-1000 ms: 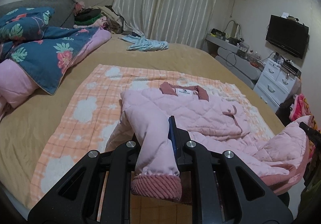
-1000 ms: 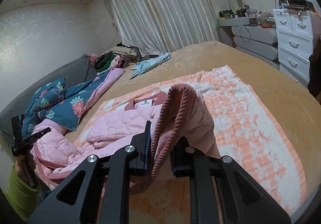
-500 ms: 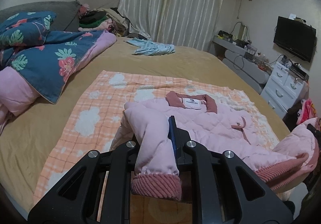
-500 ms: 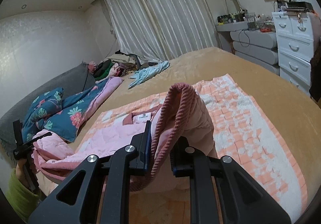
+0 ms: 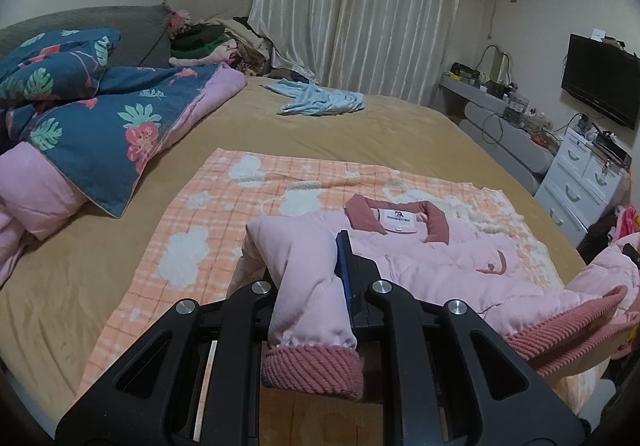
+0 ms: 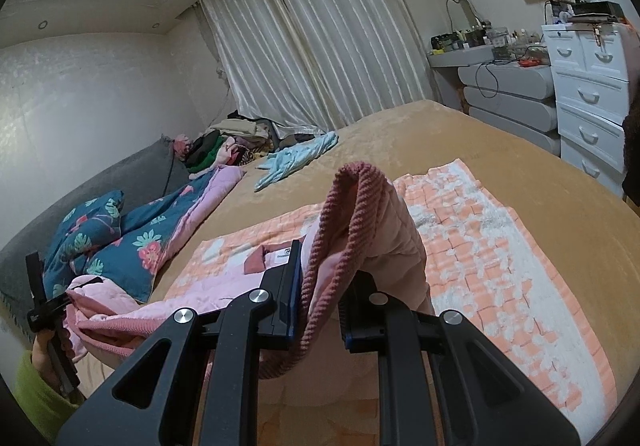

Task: Fold large clothes
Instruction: 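Lift the hem with both grippers and fold it up toward the collar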

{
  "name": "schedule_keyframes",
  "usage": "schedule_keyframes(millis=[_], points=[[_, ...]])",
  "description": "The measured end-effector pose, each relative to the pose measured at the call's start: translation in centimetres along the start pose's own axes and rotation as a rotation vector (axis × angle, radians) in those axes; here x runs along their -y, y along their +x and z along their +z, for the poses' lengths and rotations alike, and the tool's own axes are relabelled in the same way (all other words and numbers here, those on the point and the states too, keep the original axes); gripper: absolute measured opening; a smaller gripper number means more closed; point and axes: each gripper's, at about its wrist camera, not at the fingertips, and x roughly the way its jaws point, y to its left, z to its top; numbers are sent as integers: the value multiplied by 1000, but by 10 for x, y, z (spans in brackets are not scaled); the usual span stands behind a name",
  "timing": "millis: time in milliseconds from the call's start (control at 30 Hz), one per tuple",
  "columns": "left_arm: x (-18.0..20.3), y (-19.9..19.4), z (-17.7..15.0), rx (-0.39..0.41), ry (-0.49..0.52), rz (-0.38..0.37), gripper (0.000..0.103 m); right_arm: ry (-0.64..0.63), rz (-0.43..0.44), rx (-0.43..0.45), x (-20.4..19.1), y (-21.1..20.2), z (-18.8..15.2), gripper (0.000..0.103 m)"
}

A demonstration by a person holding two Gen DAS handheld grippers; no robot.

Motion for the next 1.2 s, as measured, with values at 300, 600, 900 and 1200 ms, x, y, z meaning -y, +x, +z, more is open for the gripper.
schedule_keyframes(millis=[300,600,900,1200], points=[[-1,19,3,2,7,23,11,-6,-25,-32,2,22,8,15],[-6,47,1,-21,20,58,11,37,-12,-68,8,49,11,15],[-10,78,-1,-50,17,100,11,84,-9,-97,20,77,13,20],[-15,104,-2,-75,16,116,12,190,64,-114,41,104,14,40]])
